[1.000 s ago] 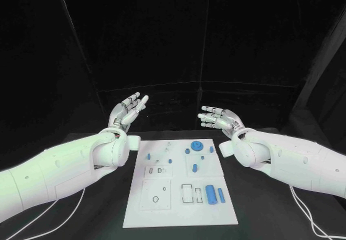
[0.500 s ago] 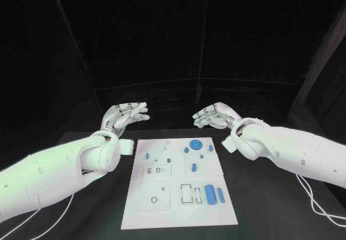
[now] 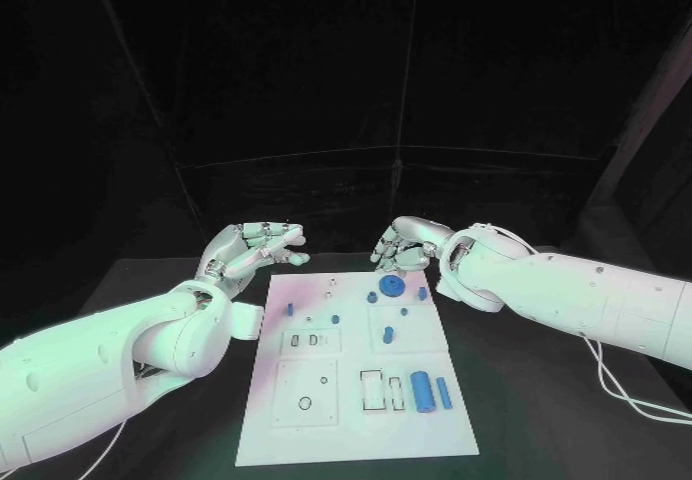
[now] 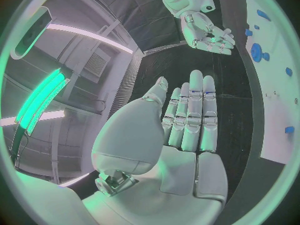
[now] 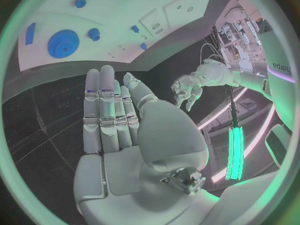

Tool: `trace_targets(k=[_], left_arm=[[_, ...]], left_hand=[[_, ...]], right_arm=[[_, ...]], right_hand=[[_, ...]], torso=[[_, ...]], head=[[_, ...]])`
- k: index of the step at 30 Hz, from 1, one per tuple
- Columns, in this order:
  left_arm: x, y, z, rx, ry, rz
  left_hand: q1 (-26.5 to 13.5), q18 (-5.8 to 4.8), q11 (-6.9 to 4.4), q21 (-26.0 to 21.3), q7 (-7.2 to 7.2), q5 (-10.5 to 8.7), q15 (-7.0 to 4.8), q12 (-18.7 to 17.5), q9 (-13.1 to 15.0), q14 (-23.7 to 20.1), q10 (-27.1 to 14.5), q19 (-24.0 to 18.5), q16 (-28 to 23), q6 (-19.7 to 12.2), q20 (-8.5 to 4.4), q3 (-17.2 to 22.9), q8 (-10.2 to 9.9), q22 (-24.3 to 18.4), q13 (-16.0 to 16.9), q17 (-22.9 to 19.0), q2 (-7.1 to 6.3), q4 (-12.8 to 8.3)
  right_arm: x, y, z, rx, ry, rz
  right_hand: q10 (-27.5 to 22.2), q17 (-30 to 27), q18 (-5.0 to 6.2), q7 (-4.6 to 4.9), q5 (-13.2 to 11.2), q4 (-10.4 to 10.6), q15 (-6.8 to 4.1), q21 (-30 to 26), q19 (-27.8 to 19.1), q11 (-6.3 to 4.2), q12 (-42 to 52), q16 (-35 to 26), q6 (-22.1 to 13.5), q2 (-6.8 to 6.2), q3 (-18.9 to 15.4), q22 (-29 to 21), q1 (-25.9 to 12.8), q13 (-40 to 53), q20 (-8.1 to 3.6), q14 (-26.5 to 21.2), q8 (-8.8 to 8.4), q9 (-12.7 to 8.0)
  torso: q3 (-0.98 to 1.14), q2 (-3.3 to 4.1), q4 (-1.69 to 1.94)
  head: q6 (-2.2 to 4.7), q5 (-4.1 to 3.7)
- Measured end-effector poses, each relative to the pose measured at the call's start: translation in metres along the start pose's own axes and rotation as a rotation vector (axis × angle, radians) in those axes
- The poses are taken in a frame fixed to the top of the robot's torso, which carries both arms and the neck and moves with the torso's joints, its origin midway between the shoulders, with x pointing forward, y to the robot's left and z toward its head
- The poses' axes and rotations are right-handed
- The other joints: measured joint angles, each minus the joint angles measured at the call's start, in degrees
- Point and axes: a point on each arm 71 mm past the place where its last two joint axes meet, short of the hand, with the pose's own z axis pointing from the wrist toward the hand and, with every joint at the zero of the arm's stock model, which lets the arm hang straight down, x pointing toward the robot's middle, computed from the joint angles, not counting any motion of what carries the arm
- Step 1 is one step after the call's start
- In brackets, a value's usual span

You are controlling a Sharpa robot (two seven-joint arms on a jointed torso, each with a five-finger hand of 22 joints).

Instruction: Assemble the parts on the task board

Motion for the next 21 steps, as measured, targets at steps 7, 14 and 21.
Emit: trace_targets(k=[7,14,21], left_arm=[[0.006,-0.001,-0.003,-0.004,0.026,-0.008],[0.009,-0.001,-0.005,-0.007,0.04,-0.013],[0.013,-0.002,-0.007,-0.01,0.056,-0.021]], left_hand=[[0.0,-0.01,0.0,0.0,0.0,0.0,0.0,-0.6,-0.1,0.0,0.0,0.0,0.0,0.0,0.0,0.0,-0.5,-0.1,-0.1,0.4,0.0,-0.3],[0.0,-0.01,0.01,0.0,0.0,0.0,0.0,-1.2,-0.1,0.0,0.0,0.2,0.0,0.0,0.19,0.0,-0.7,-0.2,-0.1,0.6,0.0,-0.3],[0.0,-0.01,0.01,0.0,0.0,0.0,0.0,-1.5,-0.1,0.0,0.0,0.2,0.0,0.0,0.19,0.2,-0.9,-0.3,-0.1,0.9,0.0,-0.5]], right_arm=[[0.006,0.009,0.007,0.005,0.044,-0.151],[0.009,0.011,0.011,0.013,0.069,-0.22],[0.012,0.011,0.013,0.024,0.095,-0.253]], right_hand=[[-1.9,5.5,0.0,0.16,-0.2,0.1,-0.1,5.3,0.3,0.38,-1.0,7.2,-0.4,-0.96,1.5,3.1,-0.7,0.0,-0.29,0.1,-0.97,0.0],[-3.4,8.4,-0.01,0.21,-0.2,0.1,-0.1,7.9,0.0,0.74,-1.1,11.0,-1.1,-1.52,2.6,4.8,-1.3,0.0,0.03,0.1,-1.19,0.0],[-4.8,12.5,-0.01,0.49,-0.2,0.0,-0.1,10.1,-0.4,0.91,-1.1,15.7,-1.4,-1.86,3.6,6.1,-1.6,-0.1,0.44,0.1,-1.19,0.0]], torso=[[-0.3,1.47,0.77],[-0.41,2.34,1.09],[-0.43,3.02,1.18]], head=[[0.05,-0.57],[-0.09,-0.86],[0.07,-0.98]])
